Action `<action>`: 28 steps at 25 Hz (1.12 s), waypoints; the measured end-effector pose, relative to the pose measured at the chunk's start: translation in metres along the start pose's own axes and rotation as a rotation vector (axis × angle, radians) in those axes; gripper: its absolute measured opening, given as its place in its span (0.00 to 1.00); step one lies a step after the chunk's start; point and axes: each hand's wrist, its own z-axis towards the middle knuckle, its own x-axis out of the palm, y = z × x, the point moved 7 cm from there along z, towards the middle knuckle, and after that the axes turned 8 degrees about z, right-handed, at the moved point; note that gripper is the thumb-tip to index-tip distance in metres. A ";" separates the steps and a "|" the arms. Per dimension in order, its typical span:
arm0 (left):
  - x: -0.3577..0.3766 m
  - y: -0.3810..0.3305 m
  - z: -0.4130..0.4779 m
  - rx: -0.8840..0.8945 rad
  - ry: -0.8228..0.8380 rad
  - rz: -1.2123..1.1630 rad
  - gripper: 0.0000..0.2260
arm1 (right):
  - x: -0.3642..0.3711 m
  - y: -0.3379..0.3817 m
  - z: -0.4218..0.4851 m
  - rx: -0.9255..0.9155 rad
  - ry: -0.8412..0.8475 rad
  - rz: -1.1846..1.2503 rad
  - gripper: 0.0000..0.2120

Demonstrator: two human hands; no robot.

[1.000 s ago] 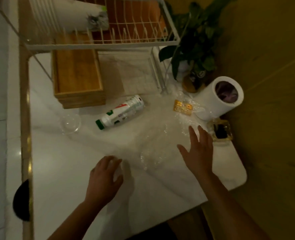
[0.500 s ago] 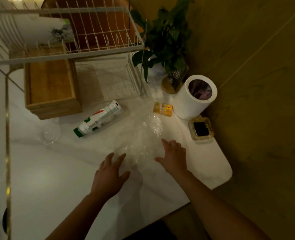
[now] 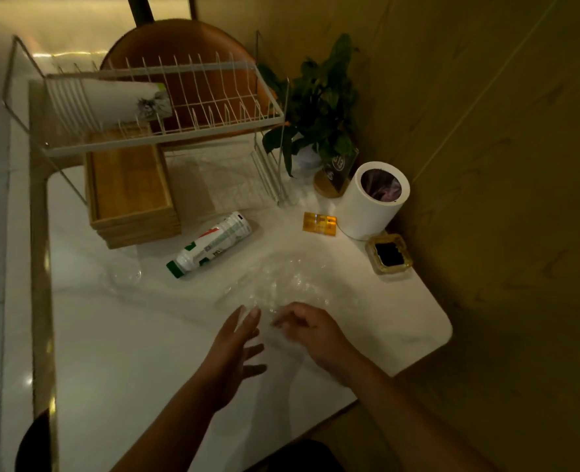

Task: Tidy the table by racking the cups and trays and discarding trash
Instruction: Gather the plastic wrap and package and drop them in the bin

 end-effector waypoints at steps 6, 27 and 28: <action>-0.010 -0.005 -0.014 0.145 -0.211 -0.299 0.16 | 0.044 0.019 -0.043 0.001 0.143 -0.015 0.06; 0.081 -0.054 -0.027 0.297 -0.202 -0.036 0.27 | -0.091 0.039 0.016 -0.233 -0.095 -0.047 0.12; 0.083 -0.052 -0.027 0.270 -0.147 -0.077 0.28 | -0.079 0.043 0.013 -0.299 -0.042 -0.213 0.13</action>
